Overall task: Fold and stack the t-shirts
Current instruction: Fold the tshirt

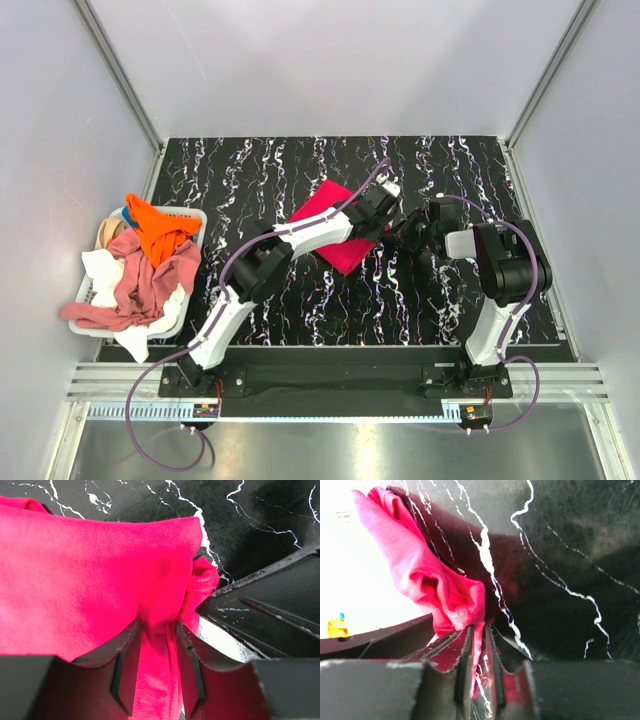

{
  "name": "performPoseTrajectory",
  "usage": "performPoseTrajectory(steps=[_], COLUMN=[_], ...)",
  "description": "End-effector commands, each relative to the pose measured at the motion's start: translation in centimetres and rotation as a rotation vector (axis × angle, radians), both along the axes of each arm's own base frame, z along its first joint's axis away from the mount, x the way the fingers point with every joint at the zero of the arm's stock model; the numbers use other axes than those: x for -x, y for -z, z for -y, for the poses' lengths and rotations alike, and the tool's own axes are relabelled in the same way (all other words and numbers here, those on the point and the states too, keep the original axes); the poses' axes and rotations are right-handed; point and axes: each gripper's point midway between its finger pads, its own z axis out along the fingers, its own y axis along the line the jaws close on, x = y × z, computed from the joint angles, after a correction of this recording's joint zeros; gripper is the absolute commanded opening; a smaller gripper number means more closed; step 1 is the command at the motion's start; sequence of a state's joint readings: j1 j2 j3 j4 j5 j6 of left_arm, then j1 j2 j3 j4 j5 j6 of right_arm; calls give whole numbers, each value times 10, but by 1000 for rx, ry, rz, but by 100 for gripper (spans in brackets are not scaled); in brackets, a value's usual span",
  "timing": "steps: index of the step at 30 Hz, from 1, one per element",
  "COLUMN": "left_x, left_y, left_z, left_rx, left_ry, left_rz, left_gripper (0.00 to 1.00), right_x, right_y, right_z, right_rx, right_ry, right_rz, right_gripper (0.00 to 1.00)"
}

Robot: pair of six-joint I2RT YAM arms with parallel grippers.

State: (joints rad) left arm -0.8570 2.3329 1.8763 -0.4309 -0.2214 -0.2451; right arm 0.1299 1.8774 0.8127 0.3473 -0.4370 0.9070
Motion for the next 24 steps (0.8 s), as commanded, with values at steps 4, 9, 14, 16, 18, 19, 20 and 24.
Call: performPoseTrajectory(steps=[4, 9, 14, 16, 18, 19, 20, 24], left_x=[-6, -3, -1, 2, 0, -1, 0, -6], left_y=[-57, -77, -89, -88, -87, -85, -80, -70], left_z=[10, 12, 12, 11, 11, 11, 11, 16], left_rx=[113, 166, 191, 189, 186, 182, 173, 144], left_ry=[-39, -39, -36, -36, -37, -37, -32, -7], left_rz=[76, 78, 83, 81, 82, 81, 78, 87], left_gripper=[40, 42, 44, 44, 45, 45, 45, 46], right_x=[-9, -15, -17, -17, -17, -16, -16, -10], right_y=[-41, -46, -23, -13, -1, 2, 5, 15], right_z=[2, 4, 7, 8, 8, 8, 8, 10], right_rx=[-11, 1, 25, 33, 41, 45, 47, 63], right_ry=[29, 36, 51, 53, 49, 47, 43, 43], right_rz=[107, 108, 59, 41, 18, 10, 6, -14], right_gripper=[33, 39, 32, 29, 28, 27, 23, 6])
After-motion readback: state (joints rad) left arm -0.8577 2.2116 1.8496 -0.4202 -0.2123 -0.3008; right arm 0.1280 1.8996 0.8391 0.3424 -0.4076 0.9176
